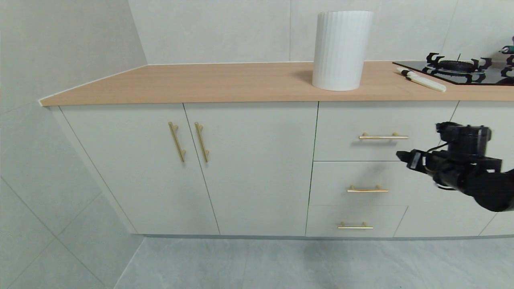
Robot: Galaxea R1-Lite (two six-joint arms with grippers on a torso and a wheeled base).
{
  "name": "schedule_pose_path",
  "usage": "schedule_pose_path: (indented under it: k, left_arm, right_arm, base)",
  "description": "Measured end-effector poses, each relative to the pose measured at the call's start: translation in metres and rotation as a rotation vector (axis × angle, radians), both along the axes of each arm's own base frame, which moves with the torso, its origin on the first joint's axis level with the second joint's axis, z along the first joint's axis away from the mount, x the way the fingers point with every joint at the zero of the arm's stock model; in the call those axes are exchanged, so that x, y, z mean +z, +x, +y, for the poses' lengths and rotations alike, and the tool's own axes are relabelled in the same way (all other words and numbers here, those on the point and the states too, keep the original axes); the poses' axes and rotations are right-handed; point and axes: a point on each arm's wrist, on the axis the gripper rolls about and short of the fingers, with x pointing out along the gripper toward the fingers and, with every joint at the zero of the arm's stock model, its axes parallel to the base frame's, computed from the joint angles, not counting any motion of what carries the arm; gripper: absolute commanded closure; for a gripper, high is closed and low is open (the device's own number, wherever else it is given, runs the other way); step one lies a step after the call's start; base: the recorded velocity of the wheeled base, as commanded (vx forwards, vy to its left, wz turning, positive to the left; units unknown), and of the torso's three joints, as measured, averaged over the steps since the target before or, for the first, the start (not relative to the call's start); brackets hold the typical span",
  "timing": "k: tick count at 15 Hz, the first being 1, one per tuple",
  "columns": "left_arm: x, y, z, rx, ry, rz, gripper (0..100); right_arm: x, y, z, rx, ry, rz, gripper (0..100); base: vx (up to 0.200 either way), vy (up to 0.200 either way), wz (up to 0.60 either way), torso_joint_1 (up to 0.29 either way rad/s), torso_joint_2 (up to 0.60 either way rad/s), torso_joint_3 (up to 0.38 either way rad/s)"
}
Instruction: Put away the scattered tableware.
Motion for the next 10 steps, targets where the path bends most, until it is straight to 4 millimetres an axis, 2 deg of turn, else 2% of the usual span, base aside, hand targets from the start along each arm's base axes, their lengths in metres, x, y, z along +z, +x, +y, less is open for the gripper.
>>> schedule_pose_path:
  k: [2, 5, 7, 10]
  left_arm:
    - [0.000, 0.000, 0.000, 0.000, 0.000, 0.000, 0]
    - [0.000, 0.000, 0.000, 0.000, 0.000, 0.000, 0]
    - [0.000, 0.000, 0.000, 0.000, 0.000, 0.000, 0]
    - [0.000, 0.000, 0.000, 0.000, 0.000, 0.000, 0]
  right_arm:
    - [0.039, -0.057, -0.002, -0.010, -0.007, -0.087, 0]
    - [0.072, -0.150, -0.004, -0.008, -0.064, -0.198, 0]
    - [0.078, -0.209, -0.005, -0.002, -0.116, -0.240, 0]
    - [0.068, -0.290, -0.007, 0.008, -0.203, -0.251, 0]
  base:
    - [0.000, 0.000, 0.00, 0.000, 0.00, 0.000]
    - [0.000, 0.000, 0.00, 0.000, 0.00, 0.000]
    - [0.000, 0.000, 0.00, 0.000, 0.00, 0.000]
    - [0.000, 0.000, 0.00, 0.000, 0.00, 0.000]
